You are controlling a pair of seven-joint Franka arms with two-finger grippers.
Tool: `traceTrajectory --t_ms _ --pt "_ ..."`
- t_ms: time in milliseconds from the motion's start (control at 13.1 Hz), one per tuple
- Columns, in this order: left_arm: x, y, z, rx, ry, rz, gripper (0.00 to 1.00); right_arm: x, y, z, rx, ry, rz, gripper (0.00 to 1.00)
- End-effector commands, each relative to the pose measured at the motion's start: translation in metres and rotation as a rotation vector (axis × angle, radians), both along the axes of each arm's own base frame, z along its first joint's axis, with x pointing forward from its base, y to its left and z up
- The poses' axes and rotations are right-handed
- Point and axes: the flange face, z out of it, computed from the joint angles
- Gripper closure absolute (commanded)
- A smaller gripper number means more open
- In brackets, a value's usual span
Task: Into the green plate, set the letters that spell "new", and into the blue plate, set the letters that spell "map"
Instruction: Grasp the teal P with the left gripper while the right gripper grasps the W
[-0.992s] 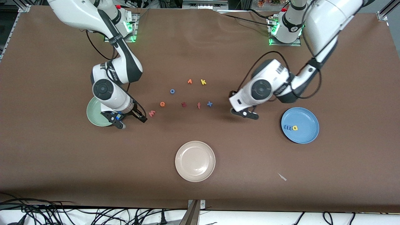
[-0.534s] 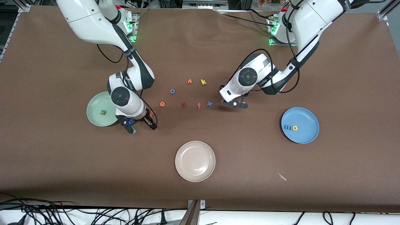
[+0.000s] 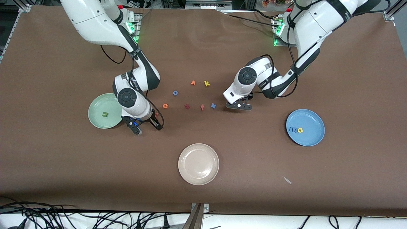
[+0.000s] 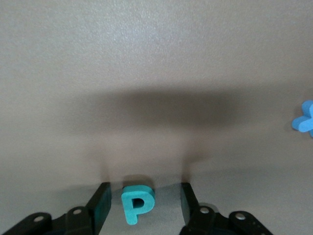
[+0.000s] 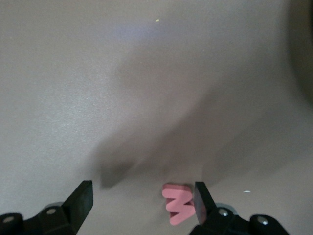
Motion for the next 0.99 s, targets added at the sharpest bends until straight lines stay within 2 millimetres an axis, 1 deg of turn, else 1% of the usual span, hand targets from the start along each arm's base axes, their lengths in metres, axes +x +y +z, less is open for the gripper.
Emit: traceTrajectory --t_ms 0,76,153,229,305,534,610,687,763,839,916 --pt "-0.001 0.000 -0.001 0.008 -0.018 -0.001 0.53 -0.015 -0.004 0.000 -0.001 0.020 0.003 0.09" --pt "-0.001 0.001 -0.001 0.009 -0.017 0.003 0.66 -0.015 -0.006 0.008 0.000 0.014 0.002 0.09" --pt "0.000 0.003 -0.002 0.013 -0.014 0.010 0.84 -0.018 -0.007 0.011 0.000 0.014 0.003 0.09" --pt "-0.001 0.003 -0.002 0.018 -0.013 0.029 0.96 -0.021 -0.008 0.009 -0.003 0.019 0.002 0.09" --pt "-0.001 0.002 -0.001 0.019 -0.015 0.031 1.00 -0.022 -0.009 0.013 -0.002 0.015 0.002 0.09" --pt "0.005 0.004 0.006 0.018 -0.028 0.032 1.00 -0.030 -0.011 0.005 0.002 0.007 0.001 0.09" --pt "0.010 0.005 0.014 0.023 -0.041 0.034 1.00 -0.032 -0.012 0.004 0.009 -0.012 0.002 0.11" --pt "0.020 0.007 0.027 0.052 -0.050 0.038 1.00 -0.035 -0.013 0.002 0.009 -0.011 0.003 0.14" --pt "0.035 0.010 0.044 0.098 -0.046 0.034 1.00 -0.036 -0.013 0.001 0.009 -0.009 0.001 0.17" --pt "0.049 0.012 0.060 0.140 -0.025 0.015 1.00 -0.038 -0.009 0.001 0.013 -0.007 0.007 0.21" --pt "0.063 0.020 0.073 0.172 0.000 -0.028 1.00 -0.038 -0.008 0.000 0.014 -0.007 0.008 0.24"
